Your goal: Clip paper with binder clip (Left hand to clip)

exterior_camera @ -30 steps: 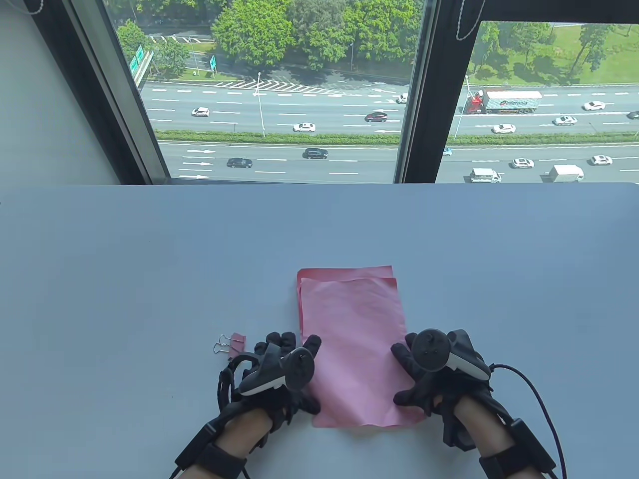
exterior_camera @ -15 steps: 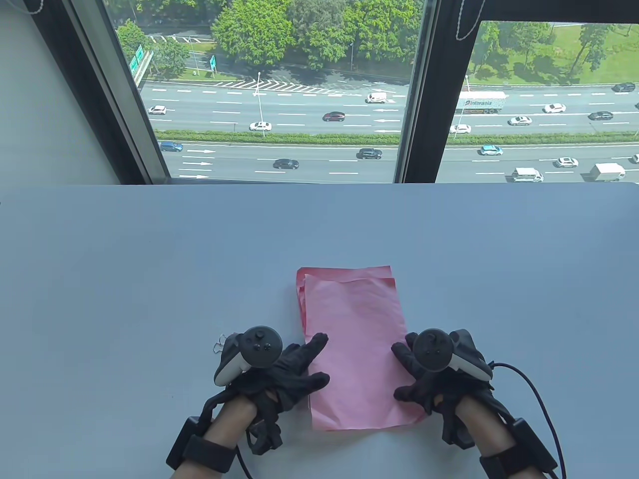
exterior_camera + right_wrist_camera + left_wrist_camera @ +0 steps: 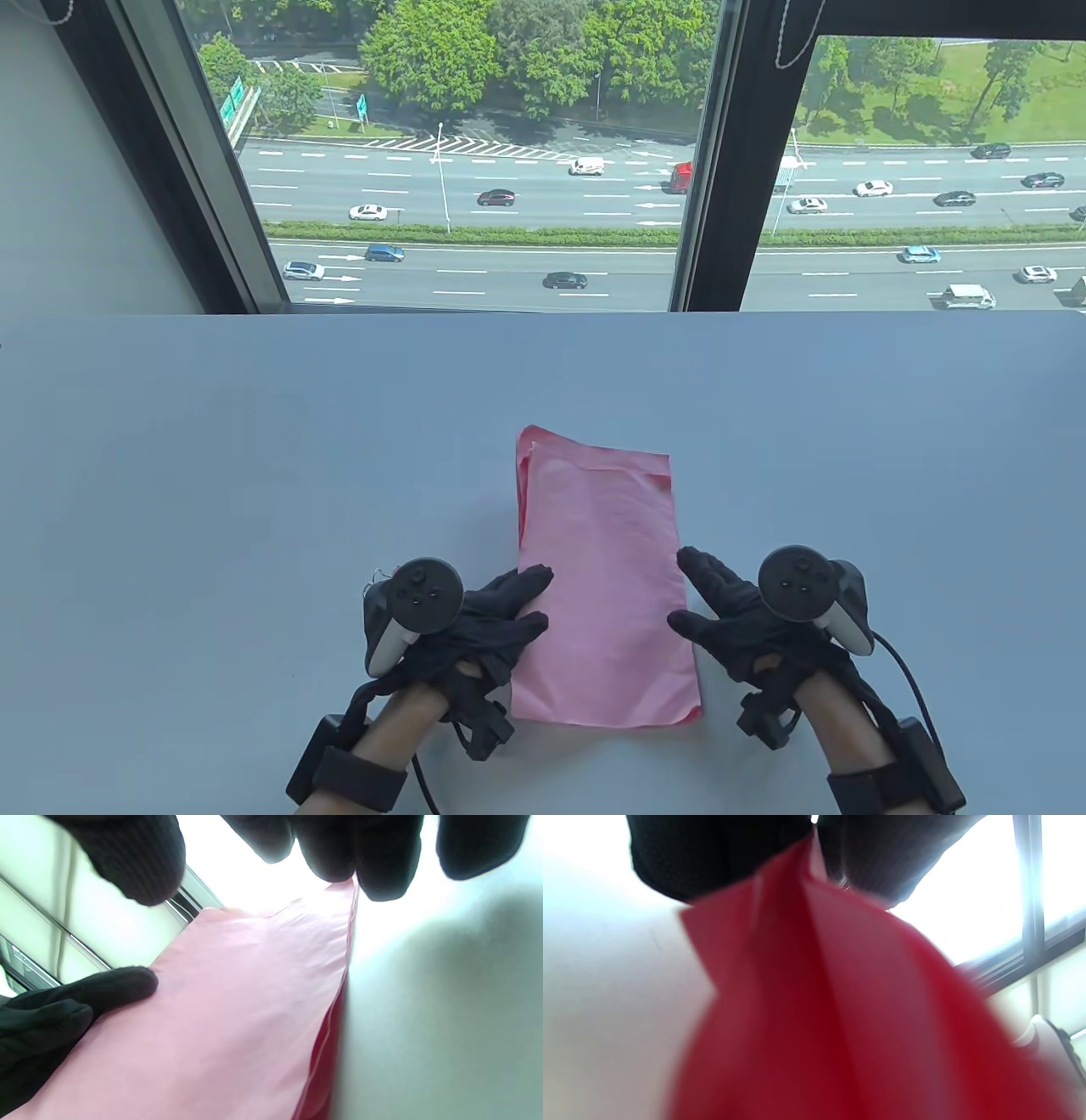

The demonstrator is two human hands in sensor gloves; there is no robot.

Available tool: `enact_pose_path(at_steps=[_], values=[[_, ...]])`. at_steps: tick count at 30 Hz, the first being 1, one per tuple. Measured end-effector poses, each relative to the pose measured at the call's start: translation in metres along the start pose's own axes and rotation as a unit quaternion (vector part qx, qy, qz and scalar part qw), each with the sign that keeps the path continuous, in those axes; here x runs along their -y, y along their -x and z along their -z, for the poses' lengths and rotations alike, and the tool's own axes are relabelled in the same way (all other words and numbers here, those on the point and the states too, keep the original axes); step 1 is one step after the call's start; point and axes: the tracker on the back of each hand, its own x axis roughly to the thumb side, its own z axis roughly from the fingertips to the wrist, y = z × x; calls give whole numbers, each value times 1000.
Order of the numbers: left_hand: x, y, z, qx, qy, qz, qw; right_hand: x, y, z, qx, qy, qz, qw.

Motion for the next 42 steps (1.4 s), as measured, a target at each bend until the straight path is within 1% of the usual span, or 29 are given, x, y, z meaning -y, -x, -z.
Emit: enact_pose_path(at_steps=[2, 5, 6, 7, 8, 10, 15, 17, 20, 21, 23, 24, 27, 28, 31, 34, 36, 39, 41, 42], values=[[-2, 2, -1, -12, -9, -21, 1000, 5, 3, -2, -15, 11, 20, 1000], [-2, 6, -1, -27, -6, -40, 999, 8, 9, -3, -47, -3, 61, 997], [-1, 8, -1, -35, -7, -55, 998, 9, 12, -2, -60, -13, 72, 996], [-1, 10, -1, -42, -4, -74, 996, 9, 14, -2, -65, -41, 77, 994], [0, 12, -1, -46, -3, -93, 995, 8, 16, -2, -69, -58, 83, 992], [0, 15, -1, -58, -8, -139, 989, 8, 19, -2, -92, -68, 88, 990], [-2, 24, -4, -86, -17, -226, 970, 4, 31, -2, -143, -126, 100, 977], [-3, 26, -5, -95, -20, -250, 963, -1, 36, -2, -159, -157, 122, 967], [-3, 29, -5, -104, -24, -279, 954, -14, 42, -1, -158, -203, 195, 946], [-2, 30, -6, -107, -26, -289, 951, -19, 42, 0, -159, -220, 227, 935], [-2, 31, -7, -114, -26, -308, 944, -24, 42, 1, -153, -238, 255, 925], [-1, 32, -7, -117, -21, -321, 940, -26, 42, 1, -150, -240, 262, 923], [0, 33, -7, -123, -10, -342, 931, -28, 43, 2, -145, -228, 289, 918], [0, 33, -7, -122, -8, -341, 932, -27, 43, 3, -143, -219, 300, 918], [1, 33, -7, -120, 7, -336, 934, -21, 46, 4, -138, -161, 340, 916], [4, 32, -6, -120, 33, -334, 934, -18, 48, 3, -122, -127, 387, 905], [7, 31, -5, -118, 57, -328, 936, -17, 48, 2, -116, -126, 405, 898], [11, 30, -3, -112, 94, -297, 944, -16, 47, 3, -115, -112, 396, 904], [13, 27, -1, -107, 107, -274, 950, -14, 47, 3, -118, -100, 360, 920], [13, 26, -1, -104, 111, -268, 951, -13, 47, 3, -120, -95, 352, 923]])
